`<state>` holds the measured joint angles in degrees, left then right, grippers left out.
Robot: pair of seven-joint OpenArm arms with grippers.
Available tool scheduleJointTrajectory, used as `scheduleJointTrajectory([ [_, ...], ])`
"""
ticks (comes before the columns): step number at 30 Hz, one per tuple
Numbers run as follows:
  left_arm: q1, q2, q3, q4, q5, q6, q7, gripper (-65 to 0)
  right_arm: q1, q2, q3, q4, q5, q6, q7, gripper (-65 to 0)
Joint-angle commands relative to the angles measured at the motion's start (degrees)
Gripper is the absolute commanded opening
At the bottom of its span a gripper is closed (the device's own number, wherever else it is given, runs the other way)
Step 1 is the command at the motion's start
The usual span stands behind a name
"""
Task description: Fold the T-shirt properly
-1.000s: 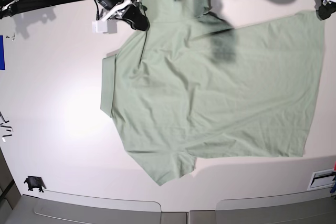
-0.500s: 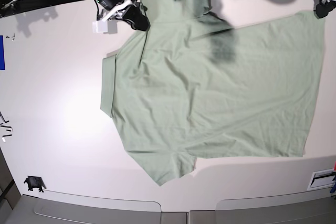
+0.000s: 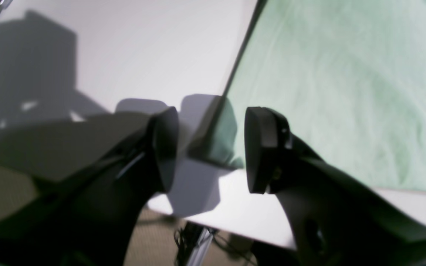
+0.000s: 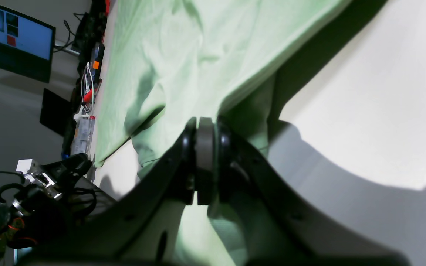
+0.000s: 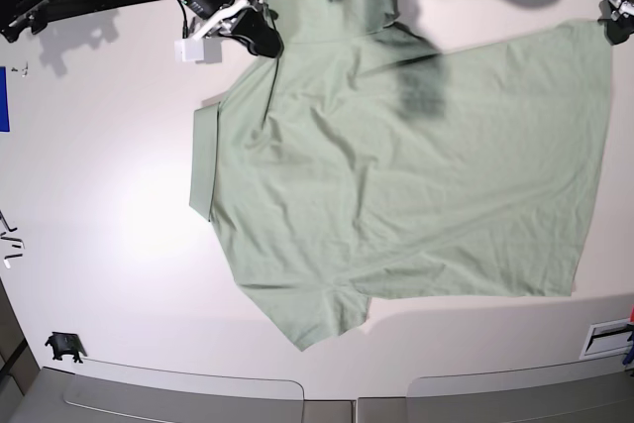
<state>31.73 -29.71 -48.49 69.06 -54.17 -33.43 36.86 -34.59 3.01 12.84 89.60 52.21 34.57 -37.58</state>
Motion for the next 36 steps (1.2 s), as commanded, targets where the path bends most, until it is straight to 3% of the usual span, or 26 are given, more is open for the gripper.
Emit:
scheduleJointTrajectory([
  [1, 0.3, -1.3, 0.1, -0.2, -1.7, -0.5, 0.4, -38.5, -0.5, -0.3, -0.5, -0.2, 0.4, 0.4, -2.1, -65.0],
  [6, 0.3, -1.2, 1.1, -5.4, -7.6, -3.1, 4.2, -38.5, -0.5, -0.3, -0.5, -0.2, 0.5, 1.5, -2.2, -65.0],
  [11, 0.3, -0.8, 1.1, -6.8, -16.6, -6.6, 12.9, -38.6, -0.5, -0.3, -0.5, -0.2, 0.5, 1.5, -2.4, -65.0],
  [14, 0.4, -0.6, 1.1, -6.8, -21.4, -6.6, 16.5, -40.1, -0.5, -0.3, -0.5, -0.2, 0.4, 1.5, -2.4, -65.0],
  [19, 0.3, -0.6, 1.1, -6.8, -22.4, -6.6, 14.0, -40.4, -0.5, -0.3, -0.5, -0.2, 0.5, 1.5, -2.4, -65.0],
  [24, 0.3, -0.7, 1.1, -6.8, -22.4, -6.6, 11.0, -44.7, -0.5, -0.3, -0.5, -0.2, 0.4, 1.5, -2.4, -65.0],
  [26, 0.3, -0.7, 1.1, -6.8, -22.4, -6.6, 10.5, -49.3, -0.5, -0.3, -0.5, -0.2, 0.4, 1.5, -2.4, -65.0],
  [29, 0.3, -0.6, 1.1, -6.8, -22.4, -6.6, 9.5, -65.0, -0.5, -0.3, -0.5, -0.2, 0.5, 1.6, -2.4, -65.0],
  [33, 0.4, -0.7, 1.1, -6.8, -22.4, -6.6, 6.7, -65.0, -0.5, -0.3, -0.5, -0.2, 0.5, 5.4, -2.6, -65.0],
  [36, 0.5, -0.7, 1.1, -6.8, -22.3, -6.6, 6.4, -65.0, -0.5, -0.3, -0.5, 0.4, 0.5, 5.4, -4.7, -65.0],
])
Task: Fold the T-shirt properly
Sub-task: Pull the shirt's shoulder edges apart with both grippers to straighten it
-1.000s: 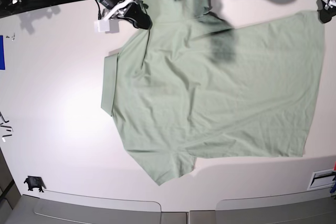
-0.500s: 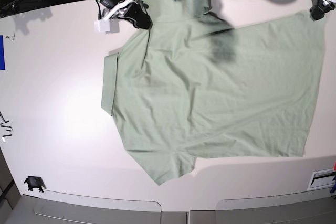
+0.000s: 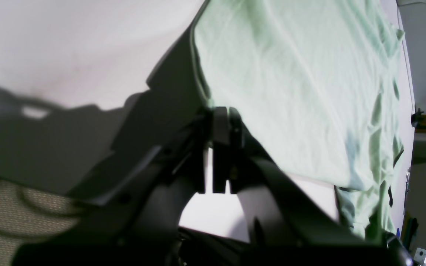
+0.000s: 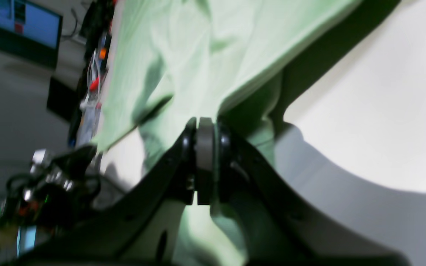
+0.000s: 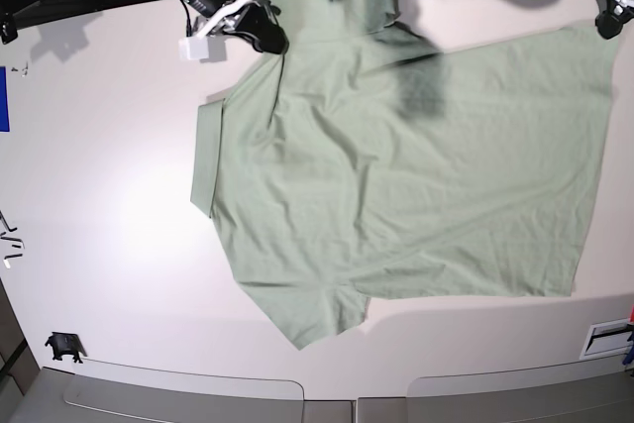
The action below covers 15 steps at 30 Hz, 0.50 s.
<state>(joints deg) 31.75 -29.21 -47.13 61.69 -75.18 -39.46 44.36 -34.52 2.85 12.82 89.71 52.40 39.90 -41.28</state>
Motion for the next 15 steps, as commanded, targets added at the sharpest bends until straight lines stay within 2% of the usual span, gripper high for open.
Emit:
scheduleJointTrajectory([
  [1, 0.5, -1.2, -0.3, 0.5, -1.3, -0.5, -0.9, -65.0, -0.6, -0.2, -0.5, 0.8, 0.3, 0.1, -1.8, -65.0],
  [9, 1.1, -1.3, -0.5, 0.9, -1.4, -0.5, 1.7, -65.0, -0.9, -0.1, 0.6, 8.0, 0.2, 0.1, -7.7, -65.0],
  [15, 6.4, -1.1, -2.7, 7.2, -1.4, -0.5, 1.5, -65.0, -0.9, -0.1, 6.7, 15.6, 0.3, 0.1, -13.8, -65.0],
])
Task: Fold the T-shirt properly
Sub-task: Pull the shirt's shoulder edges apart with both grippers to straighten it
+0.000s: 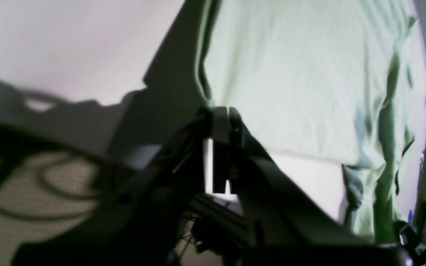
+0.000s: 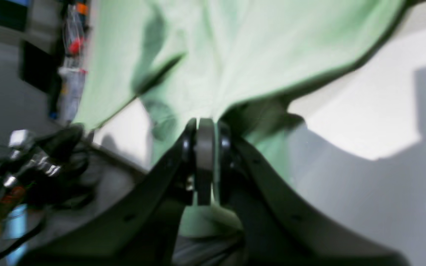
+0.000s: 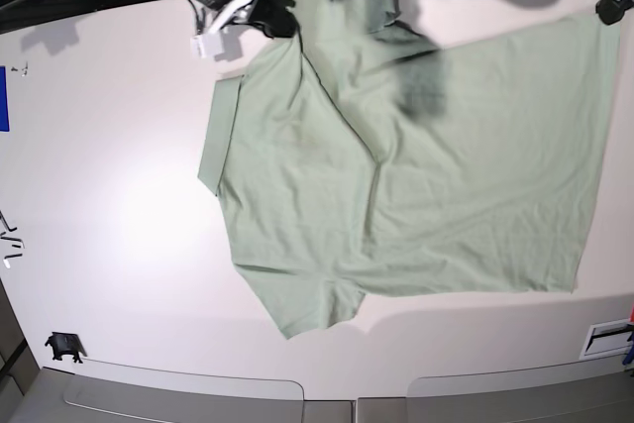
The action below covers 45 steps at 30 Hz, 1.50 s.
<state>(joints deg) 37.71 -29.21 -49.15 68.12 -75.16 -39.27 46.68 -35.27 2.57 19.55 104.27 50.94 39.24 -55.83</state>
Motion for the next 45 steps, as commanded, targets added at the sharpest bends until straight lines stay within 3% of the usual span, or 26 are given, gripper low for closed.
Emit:
scheduleJointTrajectory([
  [1, 1.4, -1.1, -1.4, 2.2, -1.4, -0.7, -0.9, -65.0, -0.2, 0.2, 1.2, 2.1, 1.7, 0.8, -0.1, -65.0],
  [8, 7.4, -1.1, -4.6, 10.6, -1.4, -0.7, -0.8, -65.0, -0.4, 0.3, 8.8, 6.4, 2.3, 0.8, -4.1, -65.0],
  [21, 12.4, -1.1, -8.3, 15.0, -3.3, -0.7, 2.1, -65.0, -9.5, 4.5, 18.2, 7.2, 13.1, 0.8, -10.2, -65.0],
  [25, 11.8, -1.0, -8.2, 16.3, -5.5, -0.7, 2.1, -65.0, -9.6, 4.7, 20.7, 7.2, 17.2, 0.8, -10.2, -65.0],
  [30, 6.5, -1.0, -8.1, 17.8, -5.3, -0.7, 2.1, -65.0, -4.7, 4.7, 19.8, 7.1, 16.3, 0.8, -9.4, -65.0],
  [33, 2.8, -1.0, -8.1, 17.8, -3.0, -0.7, 2.0, -65.0, -0.8, 4.7, 17.3, 7.1, 11.6, 0.8, -7.5, -65.0],
  [40, -4.2, -1.3, -4.8, 17.7, 9.2, -0.7, -4.2, -65.0, 6.3, 4.7, 7.7, 4.5, -9.2, 0.7, 3.1, -65.0],
  [45, -5.7, -1.3, -4.0, 17.7, 15.4, -0.7, -11.7, -65.0, 9.1, 4.7, 4.4, 4.0, -16.5, -2.5, 8.3, -65.0],
])
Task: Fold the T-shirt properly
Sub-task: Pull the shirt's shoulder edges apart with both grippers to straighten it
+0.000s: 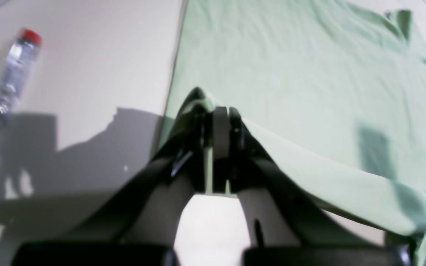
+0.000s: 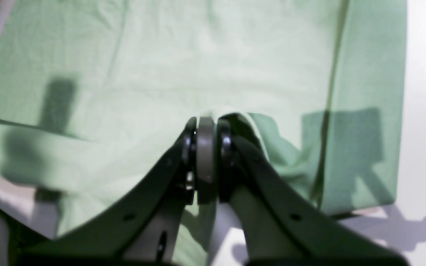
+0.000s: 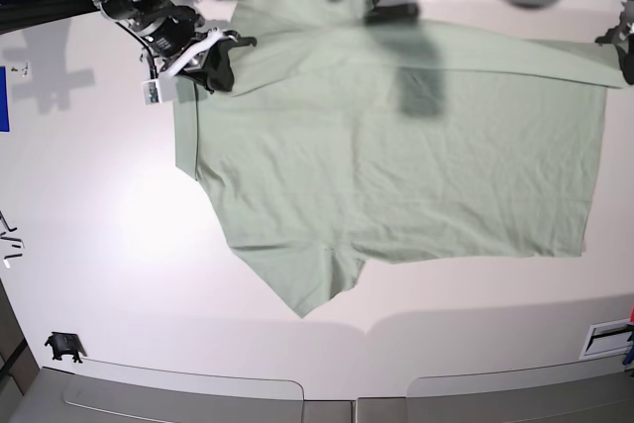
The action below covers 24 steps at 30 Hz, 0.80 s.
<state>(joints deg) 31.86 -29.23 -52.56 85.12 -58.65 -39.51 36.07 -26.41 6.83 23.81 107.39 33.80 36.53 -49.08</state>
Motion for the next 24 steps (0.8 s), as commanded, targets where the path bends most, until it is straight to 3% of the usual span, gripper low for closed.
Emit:
scheduleJointTrajectory([
  [1, 0.2, -1.3, -0.6, 0.7, -0.1, -0.5, -2.3, -65.0, 0.9, 0.5, -0.2, 0.8, 0.3, -0.3, 1.6, -65.0],
  [12, 0.2, -1.3, -0.6, 0.7, 2.2, -0.5, -3.8, -65.0, 4.0, 0.4, -0.6, 0.8, -2.3, -2.3, 2.4, -65.0],
  [21, -1.5, -1.3, -0.6, 0.7, 2.3, -0.5, -3.9, -65.0, 4.0, 0.5, -0.6, -1.9, -3.9, -6.9, 2.7, -65.0],
  [24, -2.6, -1.3, -0.5, 0.7, 2.3, -0.5, -3.2, -65.0, 4.0, 0.5, -0.6, -4.8, -3.8, -7.1, 4.4, -65.0],
])
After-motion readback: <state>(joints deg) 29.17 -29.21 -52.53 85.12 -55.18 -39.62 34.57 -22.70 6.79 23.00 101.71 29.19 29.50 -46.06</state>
